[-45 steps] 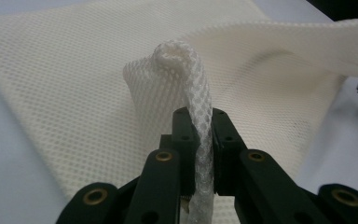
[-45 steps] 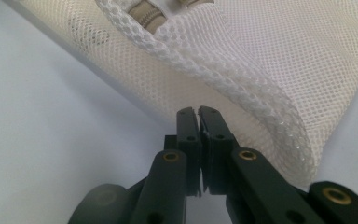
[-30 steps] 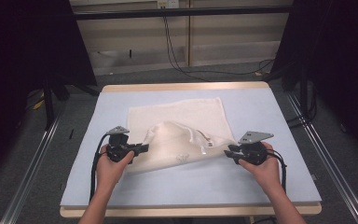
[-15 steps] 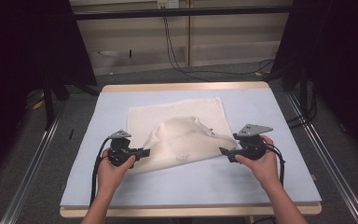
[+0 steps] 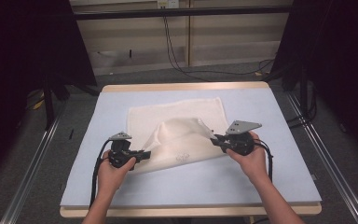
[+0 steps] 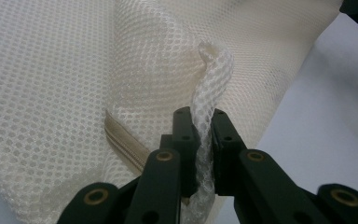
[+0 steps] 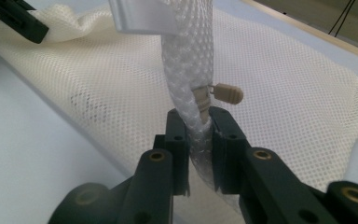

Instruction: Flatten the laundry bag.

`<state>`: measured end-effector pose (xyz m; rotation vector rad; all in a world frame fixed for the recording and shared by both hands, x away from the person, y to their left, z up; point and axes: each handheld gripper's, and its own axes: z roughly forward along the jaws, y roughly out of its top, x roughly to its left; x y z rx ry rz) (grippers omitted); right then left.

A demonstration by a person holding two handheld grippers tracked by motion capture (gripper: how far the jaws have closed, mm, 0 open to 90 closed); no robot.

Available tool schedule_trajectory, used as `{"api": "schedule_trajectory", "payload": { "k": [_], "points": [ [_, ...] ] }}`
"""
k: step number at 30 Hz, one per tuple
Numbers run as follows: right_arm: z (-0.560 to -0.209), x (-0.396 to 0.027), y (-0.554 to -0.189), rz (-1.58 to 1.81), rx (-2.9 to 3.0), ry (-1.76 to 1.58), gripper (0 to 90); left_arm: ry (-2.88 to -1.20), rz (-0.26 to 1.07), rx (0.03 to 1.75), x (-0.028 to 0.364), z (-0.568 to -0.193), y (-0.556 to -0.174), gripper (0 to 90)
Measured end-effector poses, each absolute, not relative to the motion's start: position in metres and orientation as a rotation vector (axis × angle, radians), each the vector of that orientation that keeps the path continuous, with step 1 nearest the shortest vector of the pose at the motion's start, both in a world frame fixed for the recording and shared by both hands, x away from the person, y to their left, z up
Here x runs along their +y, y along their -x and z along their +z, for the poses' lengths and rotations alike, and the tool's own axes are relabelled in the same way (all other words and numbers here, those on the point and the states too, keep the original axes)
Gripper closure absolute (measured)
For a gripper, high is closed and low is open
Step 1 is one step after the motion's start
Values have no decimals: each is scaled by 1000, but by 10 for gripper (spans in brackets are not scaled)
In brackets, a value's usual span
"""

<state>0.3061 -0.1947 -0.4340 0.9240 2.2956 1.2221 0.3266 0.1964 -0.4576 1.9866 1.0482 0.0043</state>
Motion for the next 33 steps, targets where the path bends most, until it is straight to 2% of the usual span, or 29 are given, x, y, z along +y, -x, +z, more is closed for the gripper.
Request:
{"api": "schedule_trajectory", "payload": {
  "k": [12,16,18,19,23,28,33],
  "points": [
    [-461,-242,-281,1188,2369,-1007,822,-1992,-7,1047,195,-461,-327,797],
    [-465,-248,-278,1195,2382,-1015,823,-1969,-21,1047,198,-459,-328,719],
    [-468,-248,-278,1192,2387,-1020,823,-1943,-21,1054,200,-456,-328,652],
    [-468,-248,-278,1192,2387,-1020,823,-1933,-20,1051,203,-455,-328,652],
    [-470,-250,-277,1201,2382,-1028,823,-1909,-6,1069,212,-451,-329,525],
    [-472,-253,-276,1197,2376,-1031,824,-1898,18,1112,225,-450,-331,477],
    [-472,-258,-273,1197,2374,-1026,824,-1868,1,1149,236,-451,-332,479]
  ]
}}
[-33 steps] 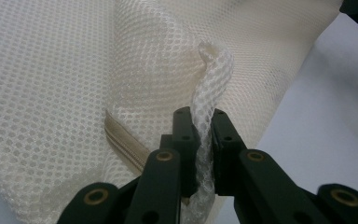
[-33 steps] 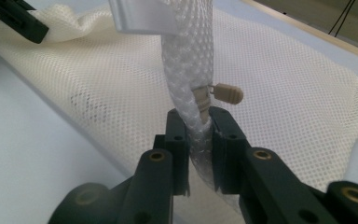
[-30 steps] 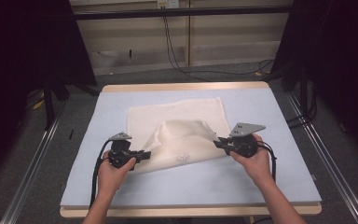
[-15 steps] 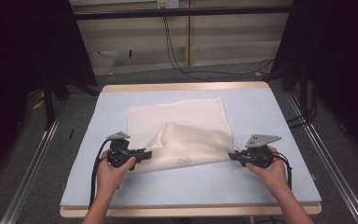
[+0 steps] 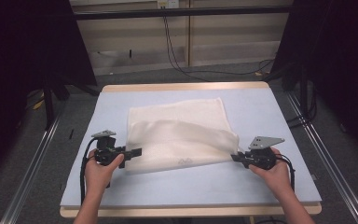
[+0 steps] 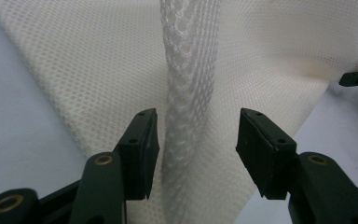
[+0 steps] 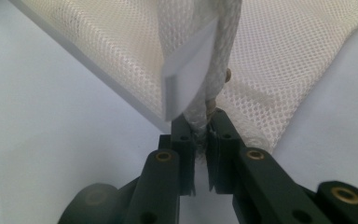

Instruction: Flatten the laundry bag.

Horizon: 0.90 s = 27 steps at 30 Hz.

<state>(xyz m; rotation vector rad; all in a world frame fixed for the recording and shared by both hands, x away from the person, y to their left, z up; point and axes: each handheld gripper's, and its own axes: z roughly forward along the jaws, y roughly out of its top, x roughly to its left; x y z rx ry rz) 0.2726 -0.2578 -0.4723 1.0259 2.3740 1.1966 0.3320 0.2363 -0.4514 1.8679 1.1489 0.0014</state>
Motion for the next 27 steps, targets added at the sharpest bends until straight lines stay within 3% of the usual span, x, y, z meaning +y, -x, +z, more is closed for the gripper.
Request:
{"api": "schedule_trajectory", "payload": {
  "k": [14,21,27],
  "points": [
    [-476,-261,-269,1200,2375,-1026,825,-1743,35,1292,268,-452,-336,474],
    [-476,-261,-269,1202,2377,-1035,825,-1722,39,1330,274,-454,-337,427],
    [-476,-261,-269,1200,2376,-1040,825,-1737,97,1339,280,-450,-336,438]
  ]
}}
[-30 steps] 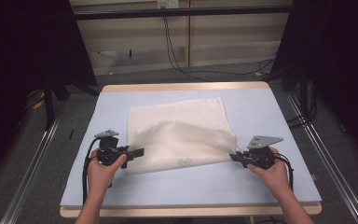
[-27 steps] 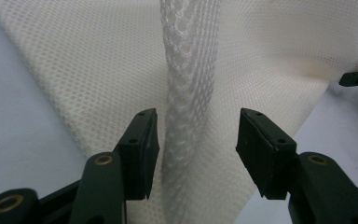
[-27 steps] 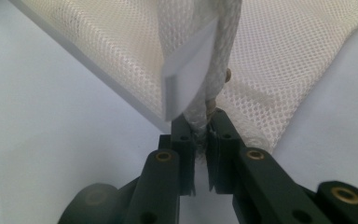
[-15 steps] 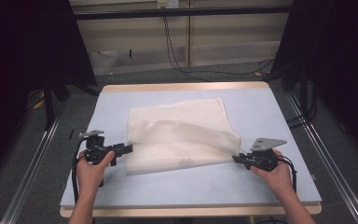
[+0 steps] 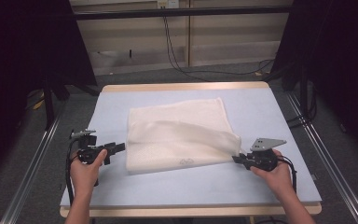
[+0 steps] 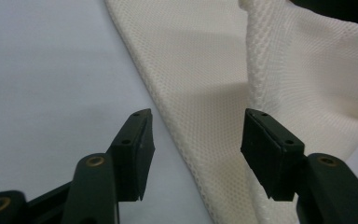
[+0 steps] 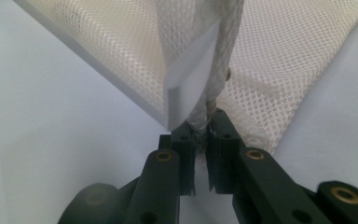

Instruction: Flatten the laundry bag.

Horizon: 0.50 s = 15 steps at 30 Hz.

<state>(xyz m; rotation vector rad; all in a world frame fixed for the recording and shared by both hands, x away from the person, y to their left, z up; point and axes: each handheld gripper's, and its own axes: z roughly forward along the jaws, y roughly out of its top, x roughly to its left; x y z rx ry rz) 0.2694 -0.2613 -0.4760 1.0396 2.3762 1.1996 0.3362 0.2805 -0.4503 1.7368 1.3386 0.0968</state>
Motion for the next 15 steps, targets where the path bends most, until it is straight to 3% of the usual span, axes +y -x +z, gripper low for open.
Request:
{"api": "schedule_trajectory", "payload": {
  "k": [15],
  "points": [
    [-476,-260,-269,1189,2385,-1027,824,-1907,-16,1290,248,-472,-340,479]
  ]
}}
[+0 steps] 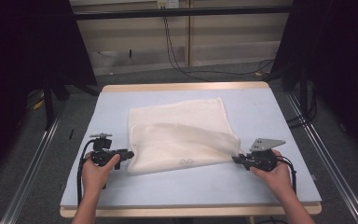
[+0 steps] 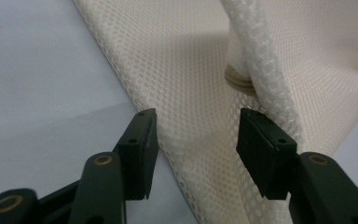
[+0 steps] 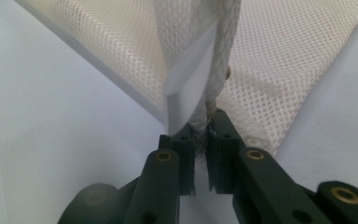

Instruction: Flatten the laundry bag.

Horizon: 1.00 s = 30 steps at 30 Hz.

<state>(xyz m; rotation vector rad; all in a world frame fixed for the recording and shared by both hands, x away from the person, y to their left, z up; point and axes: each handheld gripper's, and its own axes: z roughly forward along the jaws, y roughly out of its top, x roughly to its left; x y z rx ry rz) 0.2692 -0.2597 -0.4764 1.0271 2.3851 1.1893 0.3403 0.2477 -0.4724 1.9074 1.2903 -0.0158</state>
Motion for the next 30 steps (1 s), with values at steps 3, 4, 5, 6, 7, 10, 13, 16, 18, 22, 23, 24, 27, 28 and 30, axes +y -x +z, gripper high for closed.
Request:
{"api": "schedule_trajectory", "payload": {
  "k": [3,4,5,6,7,10,13,16,18,22,23,24,27,28,30],
  "points": [
    [-476,-259,-269,1182,2390,-1023,825,-1942,3,1291,243,-476,-341,508],
    [-476,-259,-269,1178,2391,-1020,824,-1968,34,1288,241,-476,-341,576],
    [-476,-259,-269,1178,2391,-1020,824,-1968,34,1288,241,-476,-341,597],
    [-476,-259,-269,1178,2392,-1020,824,-1981,47,1281,241,-476,-341,597],
    [-477,-259,-269,1181,2393,-1018,825,-1996,70,1279,240,-476,-340,619],
    [-477,-259,-270,1177,2395,-1023,825,-2001,90,1287,240,-476,-341,734],
    [-477,-258,-270,1172,2395,-1017,825,-1994,88,1304,240,-477,-342,824],
    [-477,-258,-270,1177,2399,-1021,825,-1984,48,1318,239,-476,-345,873],
    [-477,-258,-270,1176,2399,-1019,825,-1982,26,1336,239,-476,-349,881],
    [-477,-258,-270,1176,2403,-1011,825,-1962,66,1347,240,-476,-357,888],
    [-477,-258,-270,1176,2403,-1007,825,-1961,72,1349,240,-476,-360,888],
    [-477,-258,-270,1169,2406,-1008,825,-1969,80,1343,240,-476,-363,888],
    [-476,-257,-268,1164,2428,-968,826,-1961,131,1346,238,-476,-372,890],
    [-476,-257,-268,1164,2428,-968,826,-1956,136,1345,238,-477,-376,890],
    [-476,-258,-265,1167,2438,-945,827,-1957,141,1330,238,-478,-380,889]
  ]
}}
